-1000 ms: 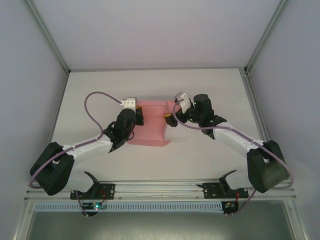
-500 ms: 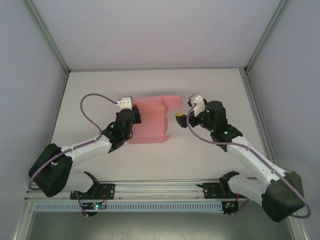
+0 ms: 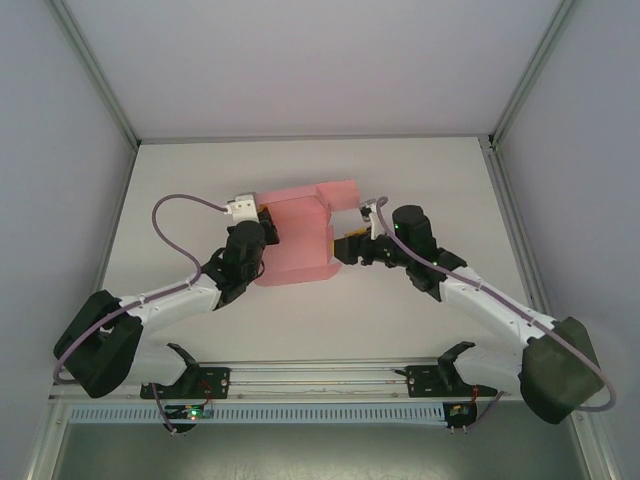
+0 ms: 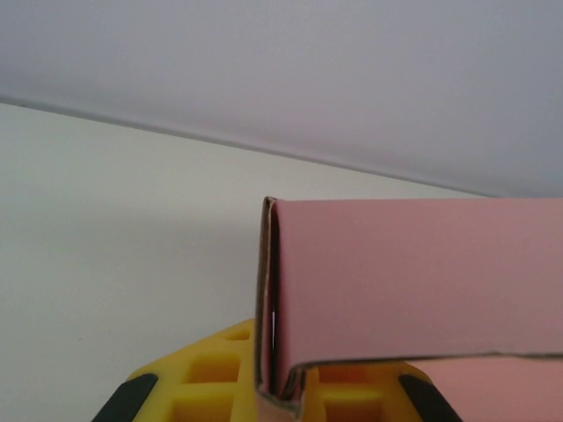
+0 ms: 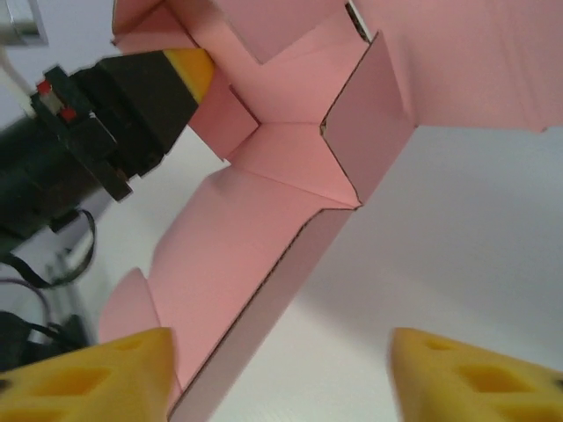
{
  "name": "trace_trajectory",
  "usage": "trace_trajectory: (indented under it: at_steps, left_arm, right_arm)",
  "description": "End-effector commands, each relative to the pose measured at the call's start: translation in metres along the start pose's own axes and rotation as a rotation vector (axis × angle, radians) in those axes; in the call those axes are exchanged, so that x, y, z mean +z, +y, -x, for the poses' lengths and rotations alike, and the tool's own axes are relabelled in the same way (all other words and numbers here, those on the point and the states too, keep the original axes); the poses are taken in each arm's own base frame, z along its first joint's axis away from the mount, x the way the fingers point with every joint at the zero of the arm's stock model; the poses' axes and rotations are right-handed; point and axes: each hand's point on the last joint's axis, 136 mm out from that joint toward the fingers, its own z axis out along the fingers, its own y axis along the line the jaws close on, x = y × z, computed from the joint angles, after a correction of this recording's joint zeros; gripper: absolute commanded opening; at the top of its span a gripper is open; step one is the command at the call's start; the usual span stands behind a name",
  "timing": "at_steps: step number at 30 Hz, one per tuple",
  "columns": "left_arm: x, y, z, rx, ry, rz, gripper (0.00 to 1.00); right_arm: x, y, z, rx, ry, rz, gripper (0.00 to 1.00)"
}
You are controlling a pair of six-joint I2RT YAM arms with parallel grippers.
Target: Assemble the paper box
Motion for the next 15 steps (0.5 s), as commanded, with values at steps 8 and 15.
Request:
trace_trajectory:
  at_steps: [8, 15]
  left_arm:
    - [-0.007, -0.006, 0.034, -0.116, -0.15, -0.036, 0.0]
    - [-0.003, 0.004, 0.038, -0.227, -0.234, -0.042, 0.0]
  right_arm:
    - [0.007, 0.039, 0.032, 0.034, -0.075, 0.226, 0.14]
    - [-0.024, 0.078, 0.057, 0.074, -0.21, 0.472, 0.0]
